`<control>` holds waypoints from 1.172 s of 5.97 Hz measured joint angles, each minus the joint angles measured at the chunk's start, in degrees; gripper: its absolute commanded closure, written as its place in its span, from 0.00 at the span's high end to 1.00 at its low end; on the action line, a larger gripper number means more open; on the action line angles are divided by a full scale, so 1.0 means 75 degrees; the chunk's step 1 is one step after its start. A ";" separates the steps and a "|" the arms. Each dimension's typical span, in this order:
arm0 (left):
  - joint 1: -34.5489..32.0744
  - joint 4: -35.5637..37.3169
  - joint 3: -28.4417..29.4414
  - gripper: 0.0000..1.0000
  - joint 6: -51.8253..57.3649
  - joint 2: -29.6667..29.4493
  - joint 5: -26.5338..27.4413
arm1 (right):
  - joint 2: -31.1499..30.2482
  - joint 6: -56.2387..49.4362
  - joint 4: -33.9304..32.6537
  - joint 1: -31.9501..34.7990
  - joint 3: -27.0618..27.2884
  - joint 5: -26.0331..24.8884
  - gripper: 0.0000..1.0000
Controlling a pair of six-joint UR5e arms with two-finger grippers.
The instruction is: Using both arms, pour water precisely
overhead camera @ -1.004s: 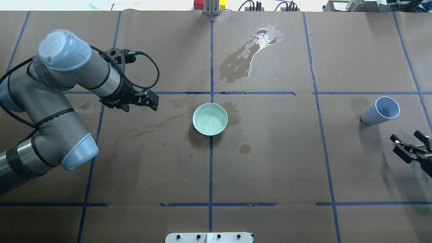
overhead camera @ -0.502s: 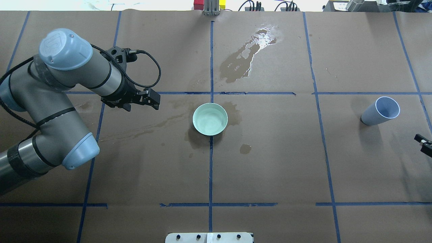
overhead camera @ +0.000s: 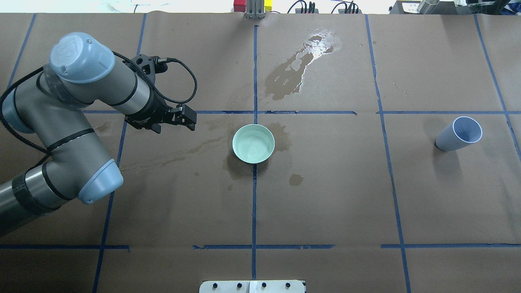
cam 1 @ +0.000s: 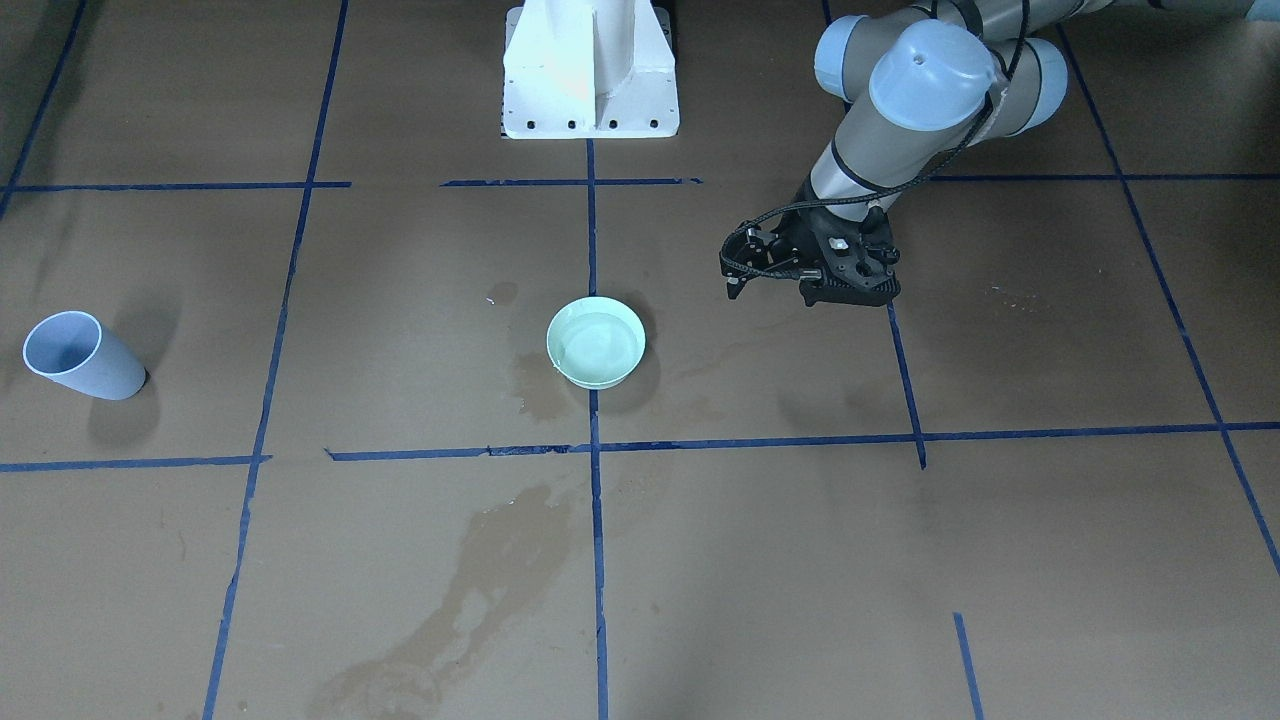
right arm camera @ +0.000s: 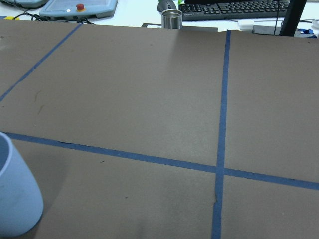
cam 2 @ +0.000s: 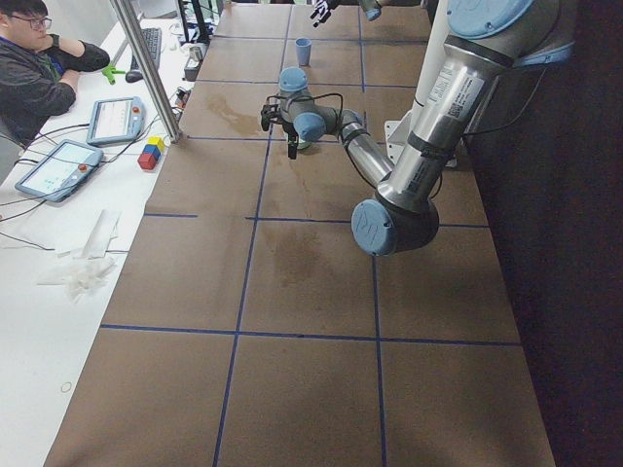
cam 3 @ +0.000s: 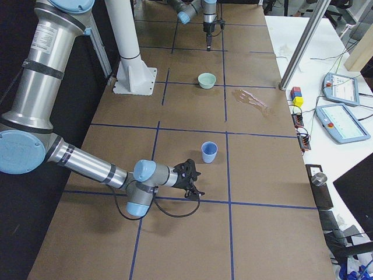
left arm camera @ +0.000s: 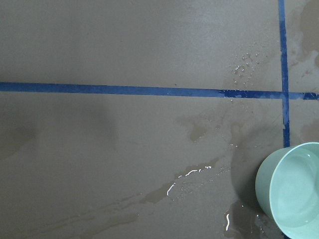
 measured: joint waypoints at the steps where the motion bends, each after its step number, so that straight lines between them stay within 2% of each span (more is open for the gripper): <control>1: 0.0031 0.0008 0.0078 1.00 -0.0197 -0.0145 0.0009 | 0.0270 -0.0514 -0.0861 0.0901 0.0021 0.1197 1.00; 3: 0.0250 0.0017 0.0229 1.00 -0.0729 -0.0480 0.0276 | 0.0797 -0.1976 -0.3115 0.2209 0.0058 0.3325 1.00; 4: 0.0457 0.0014 0.0388 1.00 -0.1002 -0.0693 0.0567 | 0.1051 -0.2726 -0.4428 0.2649 0.0173 0.4180 1.00; 5: 0.0619 0.0012 0.0523 1.00 -0.1198 -0.0831 0.0767 | 0.1161 -0.3149 -0.5742 0.2871 0.0525 0.4622 1.00; 7: 0.0946 -0.0012 0.0785 1.00 -0.1540 -0.1061 0.1289 | 0.1192 -0.4151 -0.8397 0.2990 0.1585 0.4743 1.00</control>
